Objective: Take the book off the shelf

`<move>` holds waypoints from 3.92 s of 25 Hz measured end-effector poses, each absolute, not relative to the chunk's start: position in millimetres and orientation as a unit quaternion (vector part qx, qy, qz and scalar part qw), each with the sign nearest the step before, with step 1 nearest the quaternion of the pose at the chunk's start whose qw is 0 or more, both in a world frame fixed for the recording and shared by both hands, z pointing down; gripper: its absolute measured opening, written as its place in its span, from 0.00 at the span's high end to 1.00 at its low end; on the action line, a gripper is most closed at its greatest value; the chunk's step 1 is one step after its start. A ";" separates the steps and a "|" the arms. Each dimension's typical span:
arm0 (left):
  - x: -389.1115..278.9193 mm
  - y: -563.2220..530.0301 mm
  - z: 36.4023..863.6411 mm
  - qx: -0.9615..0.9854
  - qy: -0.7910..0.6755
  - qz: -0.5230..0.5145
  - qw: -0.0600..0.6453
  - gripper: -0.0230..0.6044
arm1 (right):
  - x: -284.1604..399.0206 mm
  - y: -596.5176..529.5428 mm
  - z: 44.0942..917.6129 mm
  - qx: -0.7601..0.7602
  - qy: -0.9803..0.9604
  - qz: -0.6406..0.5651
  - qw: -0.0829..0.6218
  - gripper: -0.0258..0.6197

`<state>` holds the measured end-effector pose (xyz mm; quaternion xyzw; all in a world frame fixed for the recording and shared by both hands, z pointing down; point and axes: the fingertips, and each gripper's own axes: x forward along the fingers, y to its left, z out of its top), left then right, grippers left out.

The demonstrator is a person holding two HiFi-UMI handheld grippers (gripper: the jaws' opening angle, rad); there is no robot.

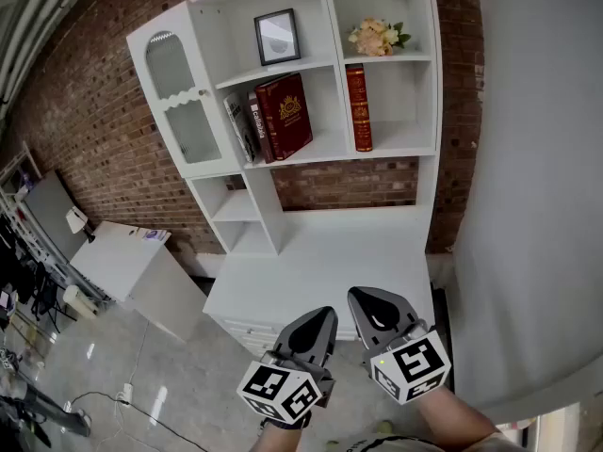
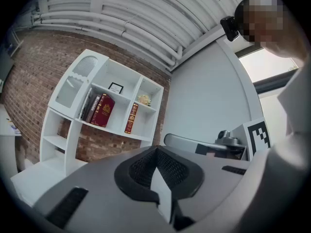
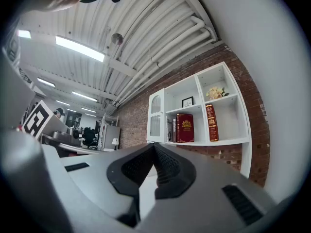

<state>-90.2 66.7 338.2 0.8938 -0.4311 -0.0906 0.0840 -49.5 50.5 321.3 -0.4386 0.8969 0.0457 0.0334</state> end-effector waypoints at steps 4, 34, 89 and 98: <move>-87.5 65.9 338.5 0.893 -0.432 -0.093 0.085 0.95 | -47.4 51.1 320.0 -0.439 0.897 0.047 0.034 0.94; -66.7 31.2 342.8 0.875 -0.471 -0.081 0.080 0.94 | 17.8 26.5 328.8 -0.418 0.905 0.034 0.074 0.93; -59.6 -338.7 304.0 0.930 -0.356 -0.093 0.027 0.94 | 8.4 -342.2 290.9 -0.561 0.820 0.095 0.051 0.78; -41.3 -348.8 302.8 0.932 -0.348 -0.095 0.029 0.94 | 31.6 -367.7 283.3 -0.589 0.801 0.092 0.049 0.75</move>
